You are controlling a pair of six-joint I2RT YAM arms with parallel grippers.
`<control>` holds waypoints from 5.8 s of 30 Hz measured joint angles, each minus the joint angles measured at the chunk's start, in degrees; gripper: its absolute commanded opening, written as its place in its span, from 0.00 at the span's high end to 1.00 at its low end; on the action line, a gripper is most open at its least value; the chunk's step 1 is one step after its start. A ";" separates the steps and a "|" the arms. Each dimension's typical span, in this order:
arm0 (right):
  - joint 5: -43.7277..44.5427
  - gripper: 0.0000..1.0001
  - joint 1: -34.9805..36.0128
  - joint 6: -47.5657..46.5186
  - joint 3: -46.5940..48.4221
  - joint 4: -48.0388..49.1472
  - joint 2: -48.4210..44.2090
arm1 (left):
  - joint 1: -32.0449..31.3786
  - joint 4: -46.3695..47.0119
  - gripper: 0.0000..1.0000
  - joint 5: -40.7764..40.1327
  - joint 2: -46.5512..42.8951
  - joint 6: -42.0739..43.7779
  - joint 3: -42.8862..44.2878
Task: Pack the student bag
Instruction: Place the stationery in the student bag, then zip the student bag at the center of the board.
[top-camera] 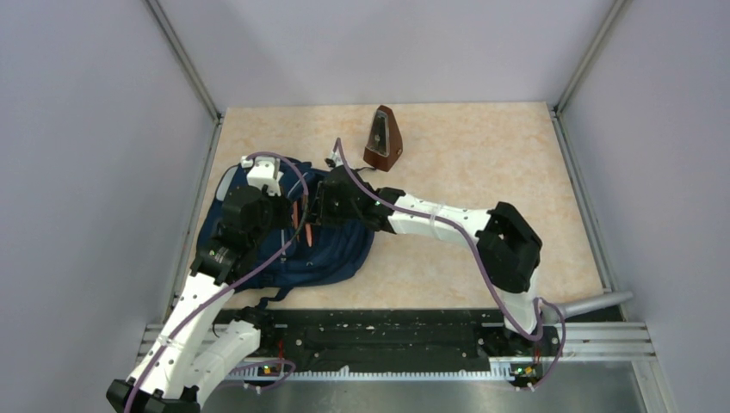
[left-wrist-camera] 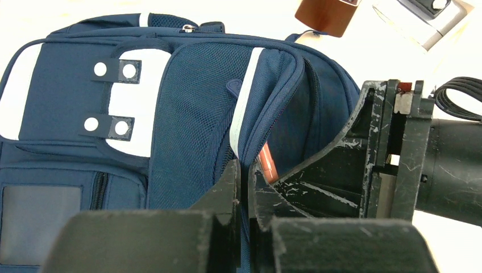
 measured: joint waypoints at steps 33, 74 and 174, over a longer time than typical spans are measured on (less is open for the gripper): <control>9.97 0.49 -0.02 -1.05 -15.15 11.76 -9.51 | 0.00 0.28 1.00 2.25 0.44 0.00 -0.31; 6.14 0.78 -3.74 -5.92 -36.44 19.04 -17.35 | -0.74 -10.71 0.16 0.76 -16.65 -26.73 -8.68; 12.74 1.00 -8.00 -7.85 -34.95 25.44 -13.73 | -26.84 20.04 1.00 -12.46 5.46 -46.82 -25.55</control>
